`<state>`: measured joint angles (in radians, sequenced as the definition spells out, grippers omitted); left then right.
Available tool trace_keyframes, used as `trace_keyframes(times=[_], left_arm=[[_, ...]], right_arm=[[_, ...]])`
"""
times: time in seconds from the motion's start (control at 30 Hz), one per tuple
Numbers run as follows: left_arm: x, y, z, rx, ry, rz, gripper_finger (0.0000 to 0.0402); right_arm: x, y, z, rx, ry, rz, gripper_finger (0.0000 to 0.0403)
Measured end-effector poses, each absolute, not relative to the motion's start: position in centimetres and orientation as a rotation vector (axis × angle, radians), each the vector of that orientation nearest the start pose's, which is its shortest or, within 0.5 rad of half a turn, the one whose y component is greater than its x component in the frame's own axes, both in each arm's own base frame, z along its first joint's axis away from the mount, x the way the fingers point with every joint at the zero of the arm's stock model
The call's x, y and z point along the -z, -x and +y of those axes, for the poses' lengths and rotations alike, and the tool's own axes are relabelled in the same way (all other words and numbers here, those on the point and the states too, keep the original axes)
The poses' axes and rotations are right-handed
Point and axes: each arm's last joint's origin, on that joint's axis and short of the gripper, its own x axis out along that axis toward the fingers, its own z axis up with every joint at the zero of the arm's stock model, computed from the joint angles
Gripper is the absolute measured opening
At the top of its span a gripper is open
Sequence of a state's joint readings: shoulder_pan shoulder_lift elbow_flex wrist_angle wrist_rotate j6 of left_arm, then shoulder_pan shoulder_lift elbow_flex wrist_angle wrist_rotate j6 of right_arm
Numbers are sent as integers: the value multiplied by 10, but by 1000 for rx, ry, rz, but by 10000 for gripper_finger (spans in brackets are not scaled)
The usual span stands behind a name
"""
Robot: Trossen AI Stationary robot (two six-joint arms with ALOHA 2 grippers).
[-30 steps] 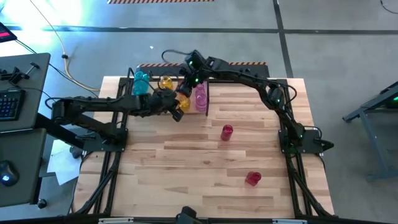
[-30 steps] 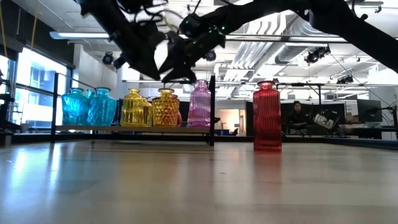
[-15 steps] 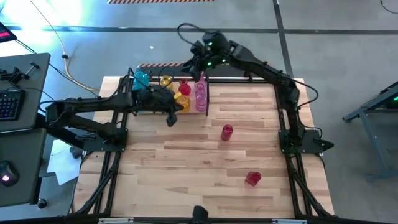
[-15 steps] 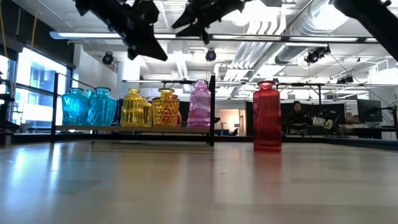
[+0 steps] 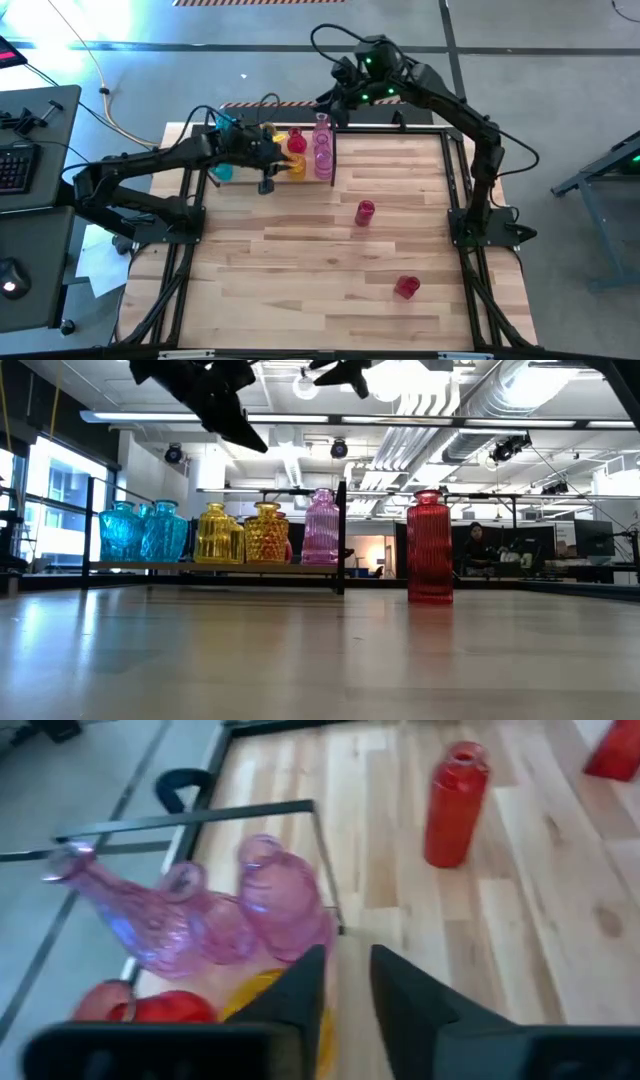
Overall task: Sort vases onto shelf
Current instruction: Put the yellow vase on the shelf aligned with the other yellow vase
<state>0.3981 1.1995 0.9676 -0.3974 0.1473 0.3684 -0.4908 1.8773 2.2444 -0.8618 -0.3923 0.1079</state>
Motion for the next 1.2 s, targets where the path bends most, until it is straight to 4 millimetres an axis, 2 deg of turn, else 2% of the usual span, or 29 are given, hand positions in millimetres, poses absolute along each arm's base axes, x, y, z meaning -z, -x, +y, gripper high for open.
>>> trace_keyframes(times=[0.17, 0.3, 0.5, 0.77, 0.93, 1.2], left_arm=[[-296, -233, 104, -185, -206, 654, 152], [-292, -234, 108, -229, -190, 687, 189], [-290, -252, 118, -191, -137, 858, 189], [-300, -282, 129, -127, -143, 982, 186], [-289, -290, 131, -76, -150, 1089, 186], [-283, -294, 134, -92, -165, 1130, 186]], right_arm=[[-450, -345, -172, 120, -329, 504, 144], [-447, -344, -172, 126, -324, 530, 144], [-446, -344, -171, 125, -322, 544, 144], [-444, -342, -170, 123, -325, 572, 144], [-442, -341, -170, 120, -325, 589, 144], [-442, -341, -170, 116, -314, 590, 144]])
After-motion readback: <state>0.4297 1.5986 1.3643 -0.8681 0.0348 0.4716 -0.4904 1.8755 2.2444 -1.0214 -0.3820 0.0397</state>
